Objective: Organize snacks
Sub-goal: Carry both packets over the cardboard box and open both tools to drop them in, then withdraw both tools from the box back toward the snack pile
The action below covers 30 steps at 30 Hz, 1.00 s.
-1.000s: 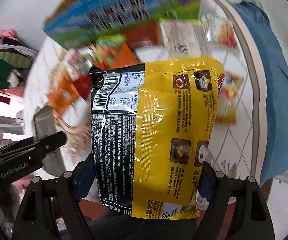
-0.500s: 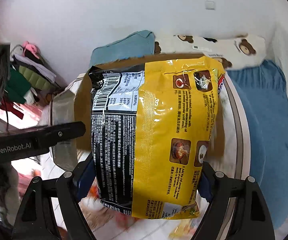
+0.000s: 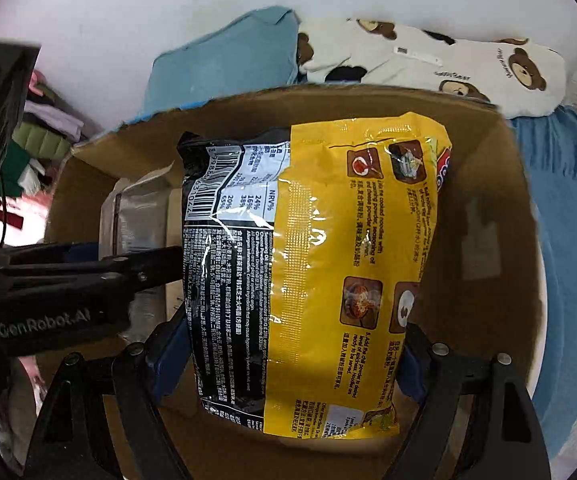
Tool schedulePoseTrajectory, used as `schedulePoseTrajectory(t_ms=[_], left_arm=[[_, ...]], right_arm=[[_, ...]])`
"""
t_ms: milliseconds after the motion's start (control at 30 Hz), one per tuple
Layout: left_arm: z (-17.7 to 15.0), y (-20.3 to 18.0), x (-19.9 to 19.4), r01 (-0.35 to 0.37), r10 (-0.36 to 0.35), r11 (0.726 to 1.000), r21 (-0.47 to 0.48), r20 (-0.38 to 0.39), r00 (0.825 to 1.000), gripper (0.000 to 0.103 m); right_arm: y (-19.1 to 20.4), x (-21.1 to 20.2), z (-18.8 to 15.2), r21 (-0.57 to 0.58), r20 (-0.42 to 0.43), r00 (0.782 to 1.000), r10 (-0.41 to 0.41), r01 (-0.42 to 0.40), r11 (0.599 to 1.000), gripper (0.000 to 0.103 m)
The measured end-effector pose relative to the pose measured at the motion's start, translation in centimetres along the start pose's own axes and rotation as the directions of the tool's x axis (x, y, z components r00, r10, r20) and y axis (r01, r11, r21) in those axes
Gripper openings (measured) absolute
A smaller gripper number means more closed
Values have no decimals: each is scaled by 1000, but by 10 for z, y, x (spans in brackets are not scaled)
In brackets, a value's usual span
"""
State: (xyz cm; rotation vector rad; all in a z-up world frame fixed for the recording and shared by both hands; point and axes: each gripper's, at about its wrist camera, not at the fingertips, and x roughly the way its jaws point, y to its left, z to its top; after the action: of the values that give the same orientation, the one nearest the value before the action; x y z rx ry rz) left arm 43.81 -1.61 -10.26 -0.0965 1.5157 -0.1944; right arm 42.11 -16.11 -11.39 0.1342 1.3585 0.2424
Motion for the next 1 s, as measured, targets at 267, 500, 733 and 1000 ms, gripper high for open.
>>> schedulePoseTrajectory(t_ms=[267, 500, 733, 1000], left_arm=[[2, 9, -5, -1, 2, 1000, -29, 45, 999, 98], [-21, 9, -38, -37, 42, 999, -38, 145, 989, 98], [-54, 3, -73, -61, 68, 998, -35, 252, 965, 98], [-100, -5, -111, -86, 91, 996, -30, 364, 927, 98]], right_arm=[[-8, -5, 9, 10, -17, 1000, -24, 24, 1000, 101], [-12, -34, -7, 40, 27, 998, -62, 61, 997, 101], [-5, -76, -43, 30, 105, 990, -98, 95, 995, 101], [2, -120, -86, 29, 208, 971, -116, 113, 993, 101]])
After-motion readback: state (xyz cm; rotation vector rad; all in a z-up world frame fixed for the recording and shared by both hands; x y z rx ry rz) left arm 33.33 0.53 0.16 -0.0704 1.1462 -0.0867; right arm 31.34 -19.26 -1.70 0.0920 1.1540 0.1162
